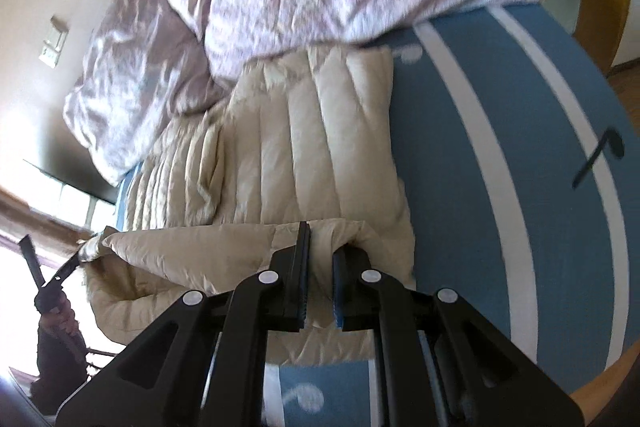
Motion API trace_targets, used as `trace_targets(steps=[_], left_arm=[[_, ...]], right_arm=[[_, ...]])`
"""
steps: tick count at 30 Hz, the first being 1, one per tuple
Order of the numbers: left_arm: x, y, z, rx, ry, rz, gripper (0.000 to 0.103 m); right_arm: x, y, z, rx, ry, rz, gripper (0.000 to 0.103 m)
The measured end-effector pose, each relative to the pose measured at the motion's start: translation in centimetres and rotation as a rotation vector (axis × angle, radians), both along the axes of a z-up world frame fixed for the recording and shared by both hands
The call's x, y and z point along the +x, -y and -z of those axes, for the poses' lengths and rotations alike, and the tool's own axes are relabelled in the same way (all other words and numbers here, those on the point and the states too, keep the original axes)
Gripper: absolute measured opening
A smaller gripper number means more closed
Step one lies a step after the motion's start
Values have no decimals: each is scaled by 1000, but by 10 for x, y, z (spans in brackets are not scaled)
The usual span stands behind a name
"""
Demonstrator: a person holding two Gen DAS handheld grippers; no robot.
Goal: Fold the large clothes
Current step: 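Lift the hem with both tools and fold it toward the collar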
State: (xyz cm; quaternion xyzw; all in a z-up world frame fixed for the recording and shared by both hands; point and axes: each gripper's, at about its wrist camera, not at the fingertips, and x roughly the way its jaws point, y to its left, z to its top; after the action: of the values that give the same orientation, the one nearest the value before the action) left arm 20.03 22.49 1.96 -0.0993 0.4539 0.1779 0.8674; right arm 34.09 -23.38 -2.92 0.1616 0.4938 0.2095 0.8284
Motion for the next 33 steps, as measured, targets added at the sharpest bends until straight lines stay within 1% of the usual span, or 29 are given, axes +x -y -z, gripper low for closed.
trace_targets(steps=[4, 8, 10, 14, 16, 20, 25, 27, 28, 30, 31, 32, 33], left_arm=[[31, -16, -1, -12, 18, -26, 6], [62, -32, 5, -40, 23, -67, 6], [71, -38, 10, -52, 21, -85, 6], [90, -53, 19, -106, 28, -123, 6], [98, -60, 22, -130, 36, -133, 6], [119, -68, 30, -138, 32, -139, 7], [143, -78, 45, -155, 4, -162, 7], [150, -83, 51, -161, -5, -169, 9], [155, -86, 54, -169, -11, -177, 11], [161, -91, 59, -196, -11, -193, 13], [164, -94, 60, -211, -10, -206, 21], [166, -96, 60, -221, -6, -214, 32], [166, -98, 57, -232, 8, -224, 35]], right_arm=[[19, -18, -8, -37, 55, 64, 10], [39, -38, -13, -70, 109, 140, 10], [47, -46, -15, -77, 129, 164, 10], [64, -58, -20, -90, 158, 201, 10], [74, -63, -22, -97, 158, 210, 10], [101, -75, -21, -128, 140, 213, 10], [136, -91, -8, -159, 97, 213, 11], [147, -97, -2, -171, 79, 211, 12], [152, -99, 1, -172, 68, 208, 16], [160, -101, 4, -146, 47, 198, 34], [163, -100, 3, -120, 42, 194, 55], [164, -100, 0, -102, 46, 193, 65], [164, -98, -4, -82, 59, 191, 67]])
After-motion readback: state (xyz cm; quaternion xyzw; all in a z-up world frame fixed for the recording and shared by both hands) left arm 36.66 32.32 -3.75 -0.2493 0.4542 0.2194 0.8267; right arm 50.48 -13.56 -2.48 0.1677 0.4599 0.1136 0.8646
